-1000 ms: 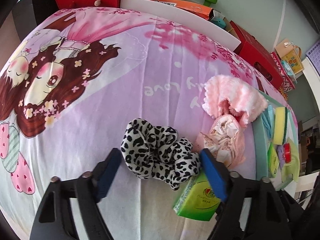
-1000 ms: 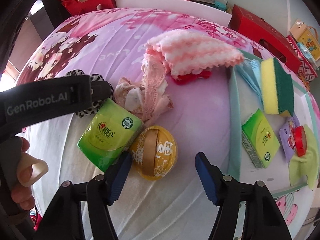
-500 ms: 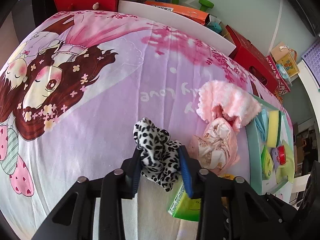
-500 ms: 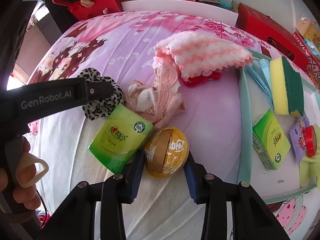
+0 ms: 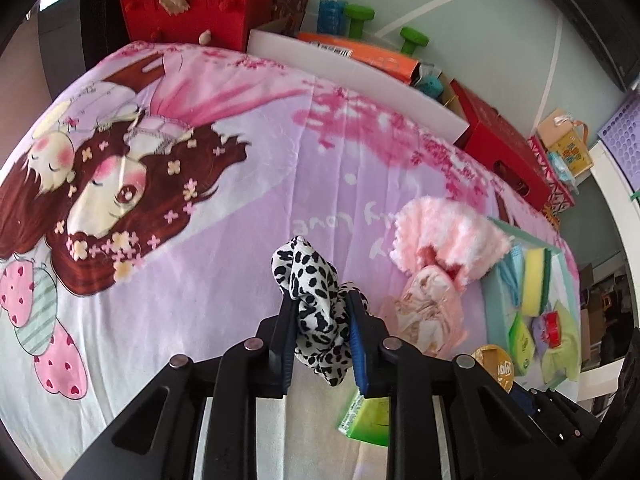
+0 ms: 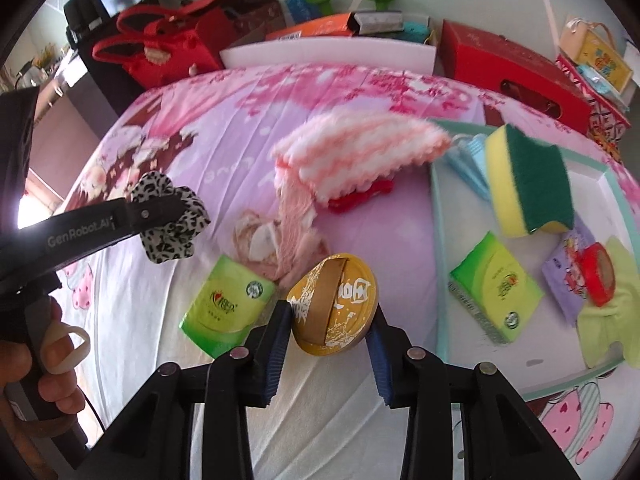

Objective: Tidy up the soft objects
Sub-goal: 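Grasp the leopard scrunchie with left gripper while right gripper grasps the gold round tin, then carry the scrunchie and gold tin over the tray with both grippers, then open both grippers to drop the scrunchie and gold tin into the tray, then move both grippers back to the green tissue pack and pink lace cloth, then grasp the green tissue pack with left gripper while right gripper grasps the pink lace cloth, then carry the tissue pack and lace cloth over the tray with both grippers, then open both grippers to drop the tissue pack and lace cloth into the tray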

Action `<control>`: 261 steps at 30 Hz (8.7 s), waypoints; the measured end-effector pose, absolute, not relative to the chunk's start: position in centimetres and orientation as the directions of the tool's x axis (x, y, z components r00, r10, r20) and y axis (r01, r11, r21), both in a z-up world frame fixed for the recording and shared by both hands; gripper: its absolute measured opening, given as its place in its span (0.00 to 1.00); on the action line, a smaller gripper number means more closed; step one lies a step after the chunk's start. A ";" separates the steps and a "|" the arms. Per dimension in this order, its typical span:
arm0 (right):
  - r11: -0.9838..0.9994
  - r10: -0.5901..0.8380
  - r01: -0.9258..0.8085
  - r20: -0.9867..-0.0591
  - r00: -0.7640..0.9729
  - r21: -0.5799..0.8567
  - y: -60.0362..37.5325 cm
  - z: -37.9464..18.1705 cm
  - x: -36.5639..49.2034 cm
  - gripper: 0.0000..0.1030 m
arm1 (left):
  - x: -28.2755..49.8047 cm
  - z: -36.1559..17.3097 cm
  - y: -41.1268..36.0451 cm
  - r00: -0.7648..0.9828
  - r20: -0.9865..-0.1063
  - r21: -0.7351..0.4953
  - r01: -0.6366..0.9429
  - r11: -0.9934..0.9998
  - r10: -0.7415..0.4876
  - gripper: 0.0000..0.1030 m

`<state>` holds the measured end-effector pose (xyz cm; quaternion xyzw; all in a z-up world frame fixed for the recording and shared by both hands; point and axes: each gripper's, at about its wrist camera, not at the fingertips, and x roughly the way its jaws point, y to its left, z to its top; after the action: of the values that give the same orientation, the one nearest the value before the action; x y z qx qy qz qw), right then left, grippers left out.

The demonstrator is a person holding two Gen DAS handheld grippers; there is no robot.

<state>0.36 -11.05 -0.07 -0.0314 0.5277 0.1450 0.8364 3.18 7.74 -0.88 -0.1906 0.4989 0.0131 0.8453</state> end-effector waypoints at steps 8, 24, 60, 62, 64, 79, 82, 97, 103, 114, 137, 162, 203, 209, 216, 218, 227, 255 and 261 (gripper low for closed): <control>0.972 0.212 -0.198 -0.838 0.503 0.127 -13.5 2.6 0.3 0.38 | 2.3 3.0 7.3 0.595 -0.789 -0.314 -0.173 0.933 -0.155 0.23; 0.970 -0.062 0.233 -0.845 0.532 0.076 -27.1 2.3 0.4 0.39 | 4.1 5.1 -4.1 0.594 -0.731 -0.321 0.134 0.938 -0.335 0.24; 0.941 -0.092 0.321 -0.830 0.551 0.109 -32.1 1.9 -0.3 0.75 | 4.1 4.0 -13.8 0.518 -0.735 -0.301 0.330 0.895 -0.438 0.74; 0.947 -0.095 0.308 -0.831 0.548 0.095 -31.8 1.8 -0.2 0.80 | 4.1 4.3 -13.3 0.534 -0.731 -0.294 0.315 0.902 -0.425 0.76; 0.952 -0.098 0.295 -0.833 0.545 0.081 -31.5 1.7 -0.1 0.83 | 4.1 4.5 -12.6 0.553 -0.722 -0.292 0.301 0.908 -0.416 0.80; 0.959 -0.097 0.273 -0.827 0.553 0.070 -30.7 2.1 -0.1 1.00 | 5.8 2.4 -5.4 0.597 -0.786 -0.227 -0.036 0.973 -0.161 0.93; 0.963 -0.094 0.260 -0.819 0.566 0.070 -30.0 2.7 -0.1 1.00 | 5.7 2.4 -4.0 0.602 -0.787 -0.224 -0.070 0.972 -0.138 0.93; 0.991 0.040 0.079 -0.789 0.613 0.112 -22.1 5.3 0.5 1.00 | 3.7 2.9 1.4 0.633 -0.772 -0.215 -0.165 0.962 -0.064 0.95; 0.992 0.070 0.047 -0.805 0.589 0.121 -20.0 5.0 0.7 1.00 | 2.9 2.8 2.6 0.604 -0.797 -0.163 -0.176 0.971 -0.024 0.95; 0.992 0.104 0.003 -0.806 0.582 0.130 -16.8 4.7 1.0 1.00 | 1.9 1.6 4.6 0.518 -0.855 -0.130 -0.198 0.972 -0.009 0.95; 0.994 0.081 0.021 -0.826 0.558 0.111 -16.4 3.4 1.8 1.00 | 2.6 -2.1 -1.4 0.393 -0.914 -0.078 0.068 0.995 -0.098 0.69; 0.997 0.077 -0.031 -0.840 0.538 0.072 -12.6 2.5 2.6 1.00 | 2.8 -2.0 3.0 0.415 -0.902 -0.126 0.003 0.992 -0.116 0.47; 0.986 0.153 -0.128 -0.885 0.440 0.107 -6.9 -3.5 4.7 0.35 | 3.5 -2.4 10.1 0.443 -0.896 -0.082 -0.198 0.977 0.015 0.47; 0.983 0.169 -0.135 -0.880 0.444 0.121 -7.1 -3.0 4.5 0.26 | 3.4 -2.1 9.7 0.444 -0.896 -0.075 -0.195 0.978 0.020 0.47; 0.978 0.199 -0.151 -0.860 0.471 0.145 -7.7 -1.4 3.9 0.17 | 3.2 -1.0 9.0 0.462 -0.887 -0.069 -0.185 0.980 0.025 0.47; 0.974 0.216 -0.161 -0.851 0.478 0.157 -8.0 -0.8 3.6 0.17 | 3.1 -0.6 8.9 0.470 -0.882 -0.068 -0.183 0.981 0.026 0.47; 0.964 0.264 -0.169 -0.778 0.571 0.203 -10.1 3.5 1.7 0.16 | 2.4 2.0 7.8 0.524 -0.851 -0.076 -0.174 0.982 0.027 0.47; 0.941 -0.079 0.301 -0.766 0.638 0.154 -28.6 3.5 1.3 0.16 | 4.4 7.0 -6.8 0.678 -0.698 -0.156 0.169 0.973 -0.229 0.47; 0.930 -0.095 0.334 -0.774 0.626 0.156 -30.6 2.6 1.5 0.17 | 4.5 7.2 -11.4 0.680 -0.677 -0.130 0.265 0.956 -0.281 0.47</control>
<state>1.52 -30.61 2.61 0.1438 0.4155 -0.1205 0.8900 4.49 -11.39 7.25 -0.0108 0.3710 -0.1487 0.9166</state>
